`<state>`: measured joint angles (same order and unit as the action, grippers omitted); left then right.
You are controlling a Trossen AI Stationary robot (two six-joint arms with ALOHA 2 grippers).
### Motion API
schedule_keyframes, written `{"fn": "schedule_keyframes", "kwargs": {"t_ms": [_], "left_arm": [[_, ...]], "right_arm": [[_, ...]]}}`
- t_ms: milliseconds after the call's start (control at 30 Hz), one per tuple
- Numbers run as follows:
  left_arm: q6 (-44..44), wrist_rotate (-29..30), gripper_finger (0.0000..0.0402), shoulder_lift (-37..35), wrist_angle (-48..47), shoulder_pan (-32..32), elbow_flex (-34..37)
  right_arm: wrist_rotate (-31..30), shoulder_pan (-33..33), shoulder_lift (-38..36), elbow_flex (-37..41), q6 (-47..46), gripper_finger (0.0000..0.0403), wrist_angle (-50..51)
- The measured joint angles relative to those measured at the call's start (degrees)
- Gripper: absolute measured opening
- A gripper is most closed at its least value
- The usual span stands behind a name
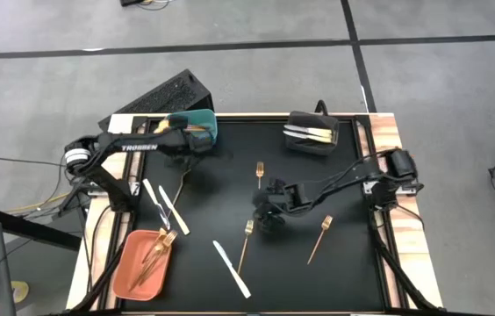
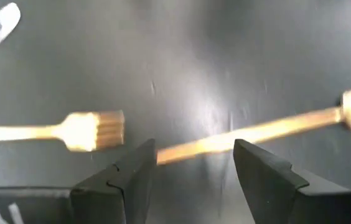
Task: Sort silverware by color (type)
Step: Put the gold spoon into the green bin, then put the gold fork into the orange bin
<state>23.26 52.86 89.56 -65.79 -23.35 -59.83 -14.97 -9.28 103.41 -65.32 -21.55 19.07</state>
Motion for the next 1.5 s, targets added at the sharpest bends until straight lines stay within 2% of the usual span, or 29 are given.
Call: {"fn": "schedule_keyframes", "kwargs": {"t_ms": [100, 267, 400, 567, 667, 833, 1000, 1100, 1233, 1300, 1400, 1500], "left_arm": [[8.1, -1.5, 0.0001, 0.0, 5.0, -4.2, 0.0], [16.7, -8.0, 0.0007, 0.0, 12.3, -9.8, 0.0], [17.7, -8.5, 0.0019, 0.0, 15.4, -12.4, 0.0], [17.6, -8.0, 0.0044, 0.0, 15.3, -12.7, 0.0], [14.4, -7.9, 0.0070, 0.0, 15.9, -12.7, 0.0], [8.6, -10.1, 0.0132, 0.0, 15.2, -12.7, -0.9], [1.9, -1.2, 0.0183, 0.0, 10.0, -11.0, -3.7], [-4.1, -0.3, 0.0195, -1.0, 5.8, -9.0, -6.1], [-10.0, -5.6, 0.0194, -4.9, 5.2, -5.2, -7.1], [-12.8, -9.4, 0.0190, -7.4, 5.8, -3.0, -7.0], [-18.1, -14.2, 0.0183, -11.8, 7.9, 0.1, -5.1], [-22.8, -18.5, 0.0177, -16.4, 12.3, 3.3, -1.6]], "right_arm": [[0.0, -0.1, -3.6, 6.1, -3.7, 0.0239, -2.4], [-0.4, -0.4, -8.9, 13.8, -7.6, 0.0239, -9.9], [-0.4, -0.5, -10.3, 17.2, -9.4, 0.0240, -15.2], [-0.4, -0.5, -9.4, 17.5, -11.3, 0.0240, -18.7], [-0.4, -0.5, -8.0, 17.7, -11.5, 0.0240, -21.3], [-0.9, -0.5, -5.1, 17.5, -14.2, 0.0240, -32.1], [-5.1, 0.8, -1.2, 16.6, -18.6, 0.0240, -36.8], [-5.8, 2.7, 1.1, 15.1, -24.2, 0.0238, -35.2], [-4.6, 6.2, 2.0, 11.9, -29.8, 0.0228, -26.0], [-6.8, 7.4, 2.0, 10.5, -30.7, 0.0219, -21.4], [-10.0, 7.7, 1.6, 8.7, -31.0, 0.0204, -17.2], [-10.0, 8.4, 1.4, 6.3, -31.1, 0.0189, -12.4]]}}
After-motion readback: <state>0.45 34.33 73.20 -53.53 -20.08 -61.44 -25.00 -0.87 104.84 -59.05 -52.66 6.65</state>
